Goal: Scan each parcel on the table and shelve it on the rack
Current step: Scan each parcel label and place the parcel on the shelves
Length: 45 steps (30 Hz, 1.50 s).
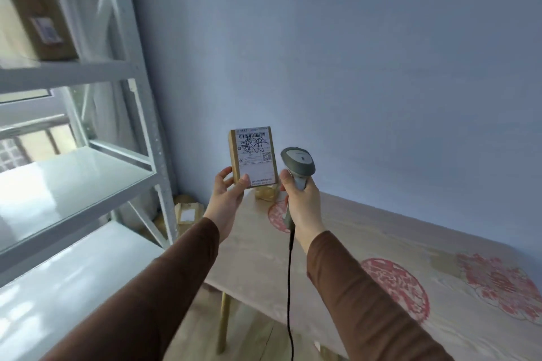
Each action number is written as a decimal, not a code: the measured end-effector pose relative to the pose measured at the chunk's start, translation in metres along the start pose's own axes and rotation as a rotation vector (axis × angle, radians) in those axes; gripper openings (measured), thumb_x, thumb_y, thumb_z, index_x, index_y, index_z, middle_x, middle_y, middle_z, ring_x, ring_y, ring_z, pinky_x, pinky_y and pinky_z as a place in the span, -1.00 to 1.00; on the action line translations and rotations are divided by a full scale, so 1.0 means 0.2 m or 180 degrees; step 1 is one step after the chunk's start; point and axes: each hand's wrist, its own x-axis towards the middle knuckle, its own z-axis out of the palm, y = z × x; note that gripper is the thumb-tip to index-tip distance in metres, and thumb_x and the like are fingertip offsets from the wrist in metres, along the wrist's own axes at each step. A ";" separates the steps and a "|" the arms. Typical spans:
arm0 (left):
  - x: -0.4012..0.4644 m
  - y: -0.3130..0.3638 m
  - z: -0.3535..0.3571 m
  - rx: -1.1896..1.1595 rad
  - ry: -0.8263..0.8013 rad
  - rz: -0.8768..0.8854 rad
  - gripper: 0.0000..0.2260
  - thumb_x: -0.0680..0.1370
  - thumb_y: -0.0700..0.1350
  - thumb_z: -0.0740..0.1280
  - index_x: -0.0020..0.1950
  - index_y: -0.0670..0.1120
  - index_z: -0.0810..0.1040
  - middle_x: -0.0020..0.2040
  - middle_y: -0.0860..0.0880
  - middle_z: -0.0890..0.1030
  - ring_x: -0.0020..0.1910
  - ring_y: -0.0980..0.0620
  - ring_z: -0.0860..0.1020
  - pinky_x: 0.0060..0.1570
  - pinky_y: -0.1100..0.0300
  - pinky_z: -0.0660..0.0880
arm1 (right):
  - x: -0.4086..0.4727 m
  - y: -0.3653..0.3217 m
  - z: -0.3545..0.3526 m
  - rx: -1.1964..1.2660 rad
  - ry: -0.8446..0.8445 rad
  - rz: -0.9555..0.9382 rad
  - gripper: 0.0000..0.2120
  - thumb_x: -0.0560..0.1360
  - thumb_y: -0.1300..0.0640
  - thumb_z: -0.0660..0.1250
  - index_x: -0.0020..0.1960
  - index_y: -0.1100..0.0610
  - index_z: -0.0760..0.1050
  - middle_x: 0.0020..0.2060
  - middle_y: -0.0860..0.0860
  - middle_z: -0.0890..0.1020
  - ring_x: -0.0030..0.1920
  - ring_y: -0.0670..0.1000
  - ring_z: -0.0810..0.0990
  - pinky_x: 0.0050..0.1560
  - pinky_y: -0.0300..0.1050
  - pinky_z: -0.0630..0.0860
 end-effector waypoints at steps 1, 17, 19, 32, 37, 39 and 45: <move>0.00 0.06 -0.12 0.0004 0.0130 0.0044 -0.52 0.62 -0.12 0.42 0.47 -0.01 0.31 0.38 -0.16 0.57 0.31 0.00 0.61 0.31 0.21 0.50 | 0.00 0.02 0.13 0.0015 -0.0090 0.0038 -0.67 0.57 -0.10 0.42 0.17 0.13 0.58 -0.09 0.05 0.70 -0.12 -0.01 0.66 -0.09 -0.14 0.57; -0.18 0.73 -1.88 0.0105 0.1414 0.0233 -0.51 0.64 -0.01 0.39 0.52 0.05 0.29 0.07 -0.07 0.76 0.01 0.04 0.74 0.04 0.23 0.60 | -0.35 0.30 2.08 0.0309 -0.1570 0.0730 -0.76 0.56 0.09 0.46 0.21 0.08 0.59 0.05 0.03 0.74 0.08 0.11 0.70 0.09 0.01 0.65; -0.18 0.75 -2.01 0.0055 0.1583 0.0214 -0.50 0.65 -0.01 0.38 0.54 0.03 0.29 0.01 -0.05 0.75 -0.05 0.06 0.73 0.01 0.26 0.61 | -0.38 0.35 2.23 0.0254 -0.1682 0.0778 -0.74 0.56 0.08 0.47 0.22 0.10 0.58 0.03 0.01 0.74 0.10 0.12 0.69 0.15 0.04 0.66; 0.17 0.84 -2.56 0.0152 0.1933 -0.0137 -0.69 0.72 -0.06 0.24 0.47 0.03 0.42 0.16 0.05 0.64 0.12 0.08 0.55 0.18 0.19 0.43 | -0.16 0.60 2.99 -0.0105 -0.2118 0.1585 -0.77 0.49 -0.09 0.49 0.05 -0.01 0.58 -0.07 0.02 0.68 -0.06 0.10 0.62 -0.19 0.13 0.57; 0.47 0.82 -2.79 0.0433 0.2214 -0.0204 -0.70 0.73 0.00 0.20 0.47 0.02 0.42 0.21 0.08 0.61 0.28 0.03 0.49 0.37 0.10 0.25 | 0.07 0.74 3.33 -0.0109 -0.2291 0.1605 -0.86 0.53 0.06 0.48 -0.01 0.09 0.57 -0.05 0.16 0.67 -0.09 0.11 0.61 -0.09 0.08 0.58; 0.58 0.81 -2.89 0.0567 0.2353 -0.0221 -0.67 0.74 -0.01 0.19 0.48 -0.06 0.43 0.32 -0.05 0.61 0.34 -0.03 0.50 0.36 0.09 0.29 | 0.14 0.81 3.45 -0.0153 -0.2419 0.1682 -0.91 0.55 0.13 0.46 -0.04 0.11 0.56 -0.05 0.17 0.66 -0.11 0.10 0.60 -0.07 0.03 0.58; 0.76 0.75 -3.14 0.0629 0.2757 -0.0447 -0.67 0.73 -0.01 0.21 0.44 -0.12 0.47 0.33 -0.10 0.62 0.38 -0.08 0.52 0.51 -0.01 0.31 | 0.23 0.98 3.71 -0.0134 -0.2672 0.2072 -0.94 0.57 0.21 0.43 0.01 0.15 0.56 -0.15 0.08 0.65 -0.23 0.00 0.59 -0.23 -0.12 0.49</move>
